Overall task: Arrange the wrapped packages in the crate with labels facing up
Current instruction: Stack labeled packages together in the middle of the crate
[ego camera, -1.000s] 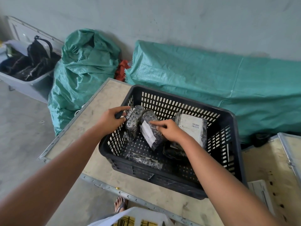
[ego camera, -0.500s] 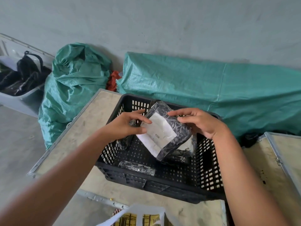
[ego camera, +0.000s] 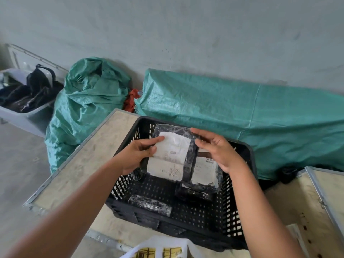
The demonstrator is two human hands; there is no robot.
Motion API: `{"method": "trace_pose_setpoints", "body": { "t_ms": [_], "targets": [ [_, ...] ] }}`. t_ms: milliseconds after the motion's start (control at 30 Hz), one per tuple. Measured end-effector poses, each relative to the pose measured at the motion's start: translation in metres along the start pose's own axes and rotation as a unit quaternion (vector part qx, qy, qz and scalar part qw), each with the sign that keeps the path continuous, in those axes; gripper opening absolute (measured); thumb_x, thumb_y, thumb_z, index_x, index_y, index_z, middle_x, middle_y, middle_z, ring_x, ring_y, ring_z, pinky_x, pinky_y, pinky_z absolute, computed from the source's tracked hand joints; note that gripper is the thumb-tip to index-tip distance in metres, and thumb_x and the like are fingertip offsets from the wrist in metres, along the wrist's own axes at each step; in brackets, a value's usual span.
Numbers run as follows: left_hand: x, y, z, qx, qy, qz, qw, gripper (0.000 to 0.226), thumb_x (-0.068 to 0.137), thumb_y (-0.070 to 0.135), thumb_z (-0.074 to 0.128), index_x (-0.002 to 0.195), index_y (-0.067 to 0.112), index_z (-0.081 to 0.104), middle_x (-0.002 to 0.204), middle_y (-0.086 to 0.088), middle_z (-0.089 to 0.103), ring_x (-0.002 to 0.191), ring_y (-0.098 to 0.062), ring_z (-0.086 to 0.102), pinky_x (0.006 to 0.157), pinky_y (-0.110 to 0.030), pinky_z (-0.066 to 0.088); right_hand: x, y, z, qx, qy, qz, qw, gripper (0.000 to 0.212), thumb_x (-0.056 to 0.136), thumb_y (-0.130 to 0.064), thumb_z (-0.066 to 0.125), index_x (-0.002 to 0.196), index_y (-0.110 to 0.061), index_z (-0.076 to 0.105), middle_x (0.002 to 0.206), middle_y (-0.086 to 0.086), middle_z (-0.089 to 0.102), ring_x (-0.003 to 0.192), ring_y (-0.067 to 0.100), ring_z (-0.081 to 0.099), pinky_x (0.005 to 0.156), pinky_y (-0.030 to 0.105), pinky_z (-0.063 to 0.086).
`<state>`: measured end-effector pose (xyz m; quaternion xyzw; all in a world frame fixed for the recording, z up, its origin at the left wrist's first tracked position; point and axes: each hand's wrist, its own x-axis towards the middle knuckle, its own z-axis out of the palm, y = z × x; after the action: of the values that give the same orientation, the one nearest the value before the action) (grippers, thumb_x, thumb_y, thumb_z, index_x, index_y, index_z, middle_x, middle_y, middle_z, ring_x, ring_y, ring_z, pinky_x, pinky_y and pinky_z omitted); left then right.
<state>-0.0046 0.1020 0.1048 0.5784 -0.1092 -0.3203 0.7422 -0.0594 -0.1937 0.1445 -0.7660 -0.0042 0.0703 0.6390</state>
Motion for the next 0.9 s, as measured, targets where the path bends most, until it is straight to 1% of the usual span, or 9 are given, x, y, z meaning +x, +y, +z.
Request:
{"method": "trace_pose_setpoints", "body": {
  "t_ms": [133, 267, 400, 533, 600, 667, 733, 833, 900],
  "targets": [
    [0.018, -0.019, -0.005, -0.017, 0.103, -0.028, 0.994, 0.035, 0.1, 0.014, 0.06, 0.118, 0.041, 0.075, 0.124, 0.006, 0.073, 0.103, -0.012, 0.073, 0.083, -0.034, 0.061, 0.007, 0.029, 0.03, -0.114, -0.019, 0.026, 0.993, 0.069, 0.081, -0.044, 0.081, 0.141, -0.059, 0.05, 0.144, -0.039, 0.04, 0.142, -0.001, 0.033, 0.116, 0.037, 0.023],
    [0.042, -0.033, -0.008, 0.114, 0.132, -0.056, 0.983, 0.039, 0.103, 0.016, 0.057, 0.128, 0.044, 0.066, 0.133, 0.001, 0.064, 0.11, -0.019, 0.067, 0.088, -0.03, 0.058, 0.022, 0.055, 0.063, -0.164, 0.011, 0.08, 0.983, 0.09, 0.085, -0.025, 0.083, 0.158, -0.038, 0.033, 0.162, -0.011, 0.035, 0.141, 0.009, 0.036, 0.107, 0.027, 0.031],
    [0.063, -0.052, -0.01, 0.313, 0.124, -0.116, 0.935, 0.058, 0.101, 0.014, 0.058, 0.149, 0.043, 0.044, 0.11, 0.004, 0.064, 0.071, -0.012, 0.063, 0.054, -0.017, 0.053, 0.035, 0.076, 0.087, -0.177, 0.064, 0.135, 0.973, 0.096, 0.085, -0.011, 0.083, 0.163, -0.022, 0.027, 0.158, 0.002, 0.043, 0.127, 0.012, 0.049, 0.084, 0.006, 0.043],
    [0.072, -0.072, -0.02, 0.421, 0.105, -0.139, 0.89, 0.064, 0.104, 0.02, 0.052, 0.155, 0.047, 0.026, 0.081, 0.004, 0.063, 0.049, -0.005, 0.05, 0.04, -0.014, 0.04, 0.048, 0.084, 0.105, -0.21, 0.054, 0.182, 0.959, 0.104, 0.09, -0.011, 0.076, 0.165, -0.027, 0.006, 0.14, 0.009, 0.052, 0.102, 0.018, 0.064, 0.07, 0.026, 0.058],
    [0.074, -0.076, -0.023, 0.468, 0.069, -0.144, 0.869, 0.069, 0.104, 0.021, 0.05, 0.159, 0.046, 0.016, 0.084, 0.002, 0.062, 0.054, -0.007, 0.051, 0.042, -0.017, 0.044, 0.054, 0.086, 0.112, -0.237, 0.034, 0.218, 0.946, 0.105, 0.093, -0.012, 0.07, 0.165, -0.029, -0.004, 0.141, 0.014, 0.048, 0.094, 0.021, 0.064, 0.056, 0.024, 0.051],
    [0.078, -0.082, -0.026, 0.506, 0.027, -0.161, 0.847, 0.081, 0.102, 0.022, 0.055, 0.159, 0.047, 0.003, 0.122, -0.008, 0.063, 0.087, -0.016, 0.066, 0.072, -0.029, 0.058, 0.058, 0.094, 0.117, -0.242, 0.023, 0.241, 0.94, 0.105, 0.093, -0.01, 0.068, 0.165, -0.028, -0.007, 0.139, 0.015, 0.049, 0.085, 0.019, 0.061, 0.047, 0.02, 0.042],
    [0.081, -0.09, -0.029, 0.533, -0.009, -0.187, 0.825, 0.09, 0.1, 0.025, 0.059, 0.158, 0.048, -0.006, 0.153, -0.02, 0.043, 0.12, -0.029, 0.061, 0.099, -0.041, 0.051, 0.06, 0.102, 0.12, -0.235, 0.029, 0.254, 0.938, 0.103, 0.091, -0.005, 0.068, 0.165, -0.024, -0.001, 0.137, 0.01, 0.054, 0.087, 0.017, 0.062, 0.05, 0.02, 0.045],
    [0.091, -0.095, -0.032, 0.51, -0.023, -0.197, 0.837, 0.092, 0.098, 0.016, 0.064, 0.161, 0.036, 0.0, 0.149, -0.011, 0.05, 0.104, -0.02, 0.063, 0.093, -0.035, 0.052, 0.071, 0.11, 0.122, -0.202, 0.078, 0.28, 0.935, 0.091, 0.093, -0.005, 0.067, 0.165, -0.02, 0.013, 0.149, 0.007, 0.05, 0.121, 0.023, 0.059, 0.087, 0.027, 0.054],
    [0.099, -0.097, -0.033, 0.511, -0.006, -0.194, 0.837, 0.092, 0.094, 0.009, 0.067, 0.162, 0.029, 0.009, 0.146, -0.01, 0.053, 0.098, -0.018, 0.062, 0.09, -0.035, 0.054, 0.075, 0.114, 0.125, -0.193, 0.095, 0.287, 0.934, 0.084, 0.096, -0.004, 0.061, 0.164, -0.019, 0.015, 0.152, 0.011, 0.048, 0.124, 0.025, 0.056, 0.096, 0.024, 0.047]
  ]
}}
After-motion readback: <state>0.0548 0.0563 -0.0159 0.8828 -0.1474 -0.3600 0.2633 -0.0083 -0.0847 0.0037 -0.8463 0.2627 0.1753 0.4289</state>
